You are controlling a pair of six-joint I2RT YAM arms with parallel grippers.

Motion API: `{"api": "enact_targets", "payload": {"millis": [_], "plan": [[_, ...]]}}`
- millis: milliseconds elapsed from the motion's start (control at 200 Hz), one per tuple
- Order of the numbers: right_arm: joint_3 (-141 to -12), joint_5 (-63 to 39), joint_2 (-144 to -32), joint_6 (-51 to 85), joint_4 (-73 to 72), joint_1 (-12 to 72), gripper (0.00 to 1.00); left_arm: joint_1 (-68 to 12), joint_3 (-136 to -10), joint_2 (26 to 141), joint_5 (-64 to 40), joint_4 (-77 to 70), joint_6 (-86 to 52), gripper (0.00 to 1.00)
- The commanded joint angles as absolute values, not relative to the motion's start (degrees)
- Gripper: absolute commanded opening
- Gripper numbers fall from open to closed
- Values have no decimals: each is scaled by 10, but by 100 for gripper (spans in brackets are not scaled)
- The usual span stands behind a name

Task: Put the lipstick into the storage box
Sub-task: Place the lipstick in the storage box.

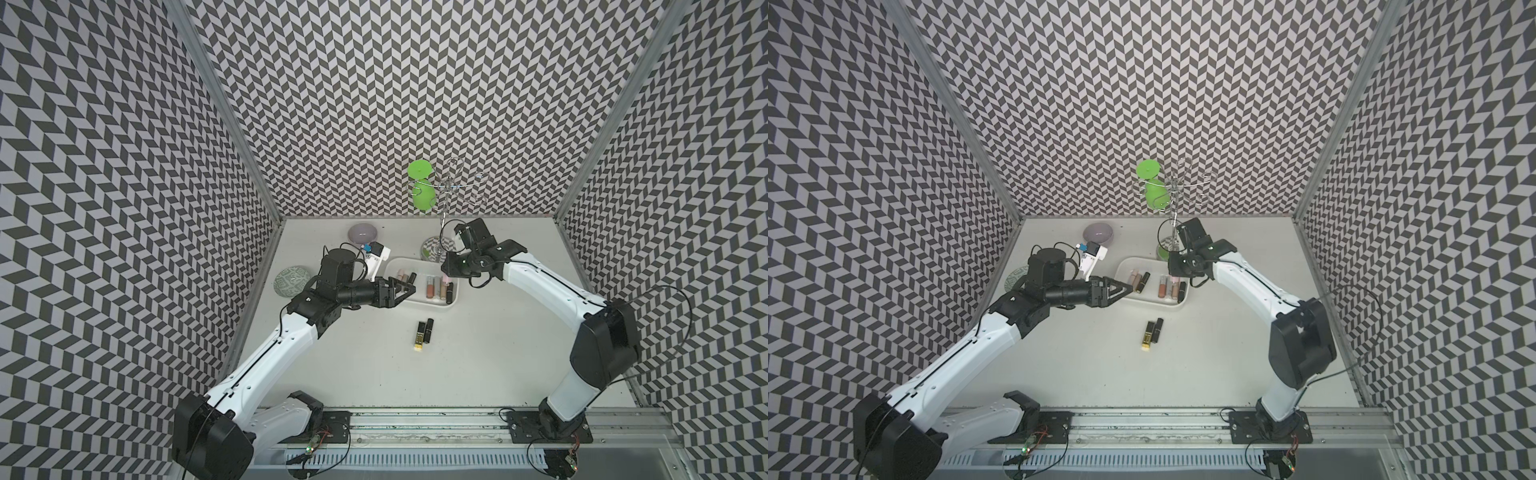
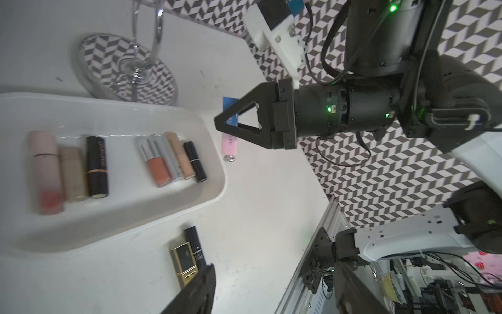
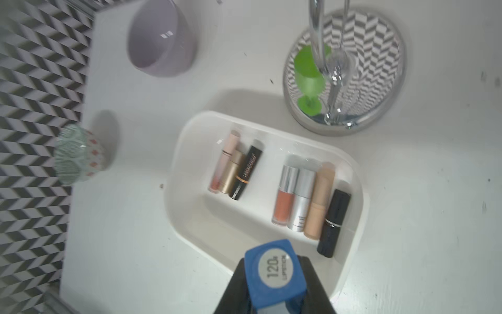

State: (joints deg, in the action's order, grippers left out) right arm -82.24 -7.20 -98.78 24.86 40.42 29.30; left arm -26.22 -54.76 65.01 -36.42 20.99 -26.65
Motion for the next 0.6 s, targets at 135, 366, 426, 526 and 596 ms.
{"api": "enact_targets", "payload": {"millis": [135,366,426,526,596], "plan": [[-825,-77,-1022,271,380,315,11,-262,-570,650,-230,342,-190,75],[-802,-124,-1039,339,307,318,11,-262,-566,646,-219,346,-186,76],[-795,-137,-1043,360,281,318,12,-261,-565,646,-219,348,-185,76],[-790,-161,-1058,387,248,318,11,-262,-565,647,-218,350,-183,76],[-788,-166,-1073,400,227,318,11,-262,-565,646,-218,351,-182,76]]}}
